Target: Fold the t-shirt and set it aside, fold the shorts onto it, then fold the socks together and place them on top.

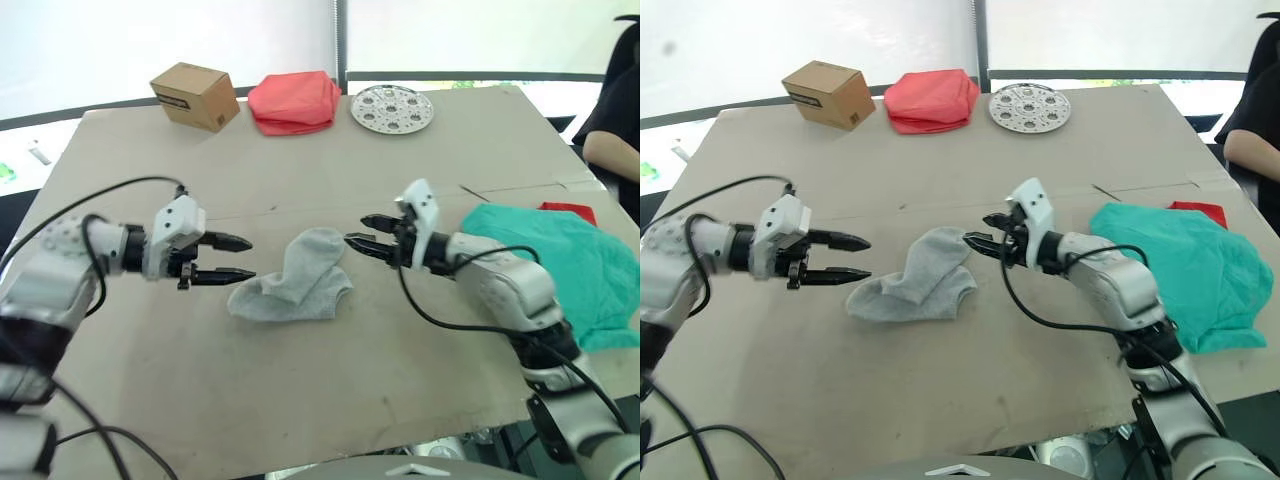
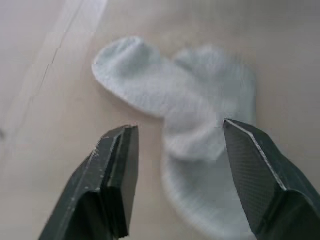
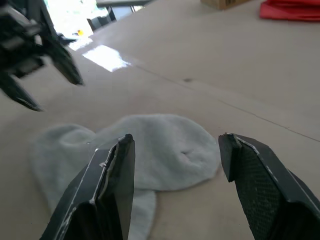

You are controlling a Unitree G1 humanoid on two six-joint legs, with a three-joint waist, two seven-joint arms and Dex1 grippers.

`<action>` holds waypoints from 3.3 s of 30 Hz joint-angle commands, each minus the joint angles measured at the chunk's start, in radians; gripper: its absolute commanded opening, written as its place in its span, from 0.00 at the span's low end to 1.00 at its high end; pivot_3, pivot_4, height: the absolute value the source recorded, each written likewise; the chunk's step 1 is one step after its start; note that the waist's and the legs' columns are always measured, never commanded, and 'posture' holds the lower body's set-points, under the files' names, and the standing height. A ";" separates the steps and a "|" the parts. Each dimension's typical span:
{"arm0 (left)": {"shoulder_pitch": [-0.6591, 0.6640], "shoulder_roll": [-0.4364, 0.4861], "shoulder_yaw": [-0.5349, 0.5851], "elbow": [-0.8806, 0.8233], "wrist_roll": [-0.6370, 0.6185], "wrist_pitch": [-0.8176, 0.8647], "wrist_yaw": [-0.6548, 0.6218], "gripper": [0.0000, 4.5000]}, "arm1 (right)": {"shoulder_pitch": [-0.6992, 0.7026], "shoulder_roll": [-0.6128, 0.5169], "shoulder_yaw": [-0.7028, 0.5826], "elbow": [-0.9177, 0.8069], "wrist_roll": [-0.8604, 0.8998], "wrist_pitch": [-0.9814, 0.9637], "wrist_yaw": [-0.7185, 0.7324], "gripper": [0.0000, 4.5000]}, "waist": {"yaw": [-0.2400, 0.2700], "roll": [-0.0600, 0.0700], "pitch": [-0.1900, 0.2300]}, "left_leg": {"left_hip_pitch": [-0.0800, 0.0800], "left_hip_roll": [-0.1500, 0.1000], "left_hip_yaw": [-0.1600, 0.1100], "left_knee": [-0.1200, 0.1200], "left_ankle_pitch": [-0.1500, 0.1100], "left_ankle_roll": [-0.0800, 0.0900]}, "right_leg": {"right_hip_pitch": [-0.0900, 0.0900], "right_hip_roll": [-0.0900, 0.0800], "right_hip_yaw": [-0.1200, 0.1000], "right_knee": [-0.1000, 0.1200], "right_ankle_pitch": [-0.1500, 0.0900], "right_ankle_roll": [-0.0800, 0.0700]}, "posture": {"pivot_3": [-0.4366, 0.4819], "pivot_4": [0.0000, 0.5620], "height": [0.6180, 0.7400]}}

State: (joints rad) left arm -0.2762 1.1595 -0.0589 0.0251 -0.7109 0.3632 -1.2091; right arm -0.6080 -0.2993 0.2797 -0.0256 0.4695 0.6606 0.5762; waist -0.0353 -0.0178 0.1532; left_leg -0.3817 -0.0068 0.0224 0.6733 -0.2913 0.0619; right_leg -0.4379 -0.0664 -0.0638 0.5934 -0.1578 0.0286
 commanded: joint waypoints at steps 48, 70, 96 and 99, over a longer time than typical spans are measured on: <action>0.364 -0.269 0.121 -0.330 0.367 -0.325 0.203 0.37 | 0.021 -0.004 0.057 0.079 -0.407 -0.334 0.248 0.40 | 0.008 0.002 -0.001 | 0.004 -0.006 -0.001 -0.004 0.007 -0.012 | 0.000 -0.002 0.000 0.002 0.000 -0.009 | 0.48 0.27 1.00; 0.062 -0.398 -0.068 0.088 0.555 -0.500 0.098 0.10 | -0.090 -0.070 0.169 0.361 -0.553 -0.511 0.406 0.24 | 0.023 0.001 -0.002 | 0.004 -0.005 -0.002 -0.003 0.004 -0.006 | 0.002 -0.002 -0.002 0.002 0.003 -0.005 | 0.48 0.27 1.00; 0.215 -0.055 0.400 -0.376 -0.430 0.590 0.022 0.00 | -0.018 -0.256 0.006 -0.337 -0.062 0.337 0.655 0.02 | 0.031 0.001 -0.001 | 0.003 -0.003 -0.006 0.001 0.003 -0.005 | 0.004 -0.003 -0.006 0.001 -0.002 -0.004 | 0.48 0.27 1.00; 0.069 -0.002 0.355 -0.255 -0.507 0.741 0.012 0.00 | -0.100 -0.286 -0.047 -0.328 0.076 0.520 0.678 0.02 | 0.028 0.002 0.000 | 0.003 -0.004 -0.007 0.001 0.003 -0.006 | 0.005 -0.001 -0.007 0.001 -0.002 -0.004 | 0.48 0.27 1.00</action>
State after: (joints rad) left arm -0.1616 1.1466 0.3067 -0.2812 -1.1663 1.0271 -1.1865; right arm -0.6765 -0.5746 0.2681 -0.3378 0.4647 1.0867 1.2352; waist -0.0074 -0.0160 0.1528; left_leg -0.3785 -0.0105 0.0155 0.6735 -0.2882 0.0562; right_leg -0.4332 -0.0670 -0.0704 0.5944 -0.1591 0.0252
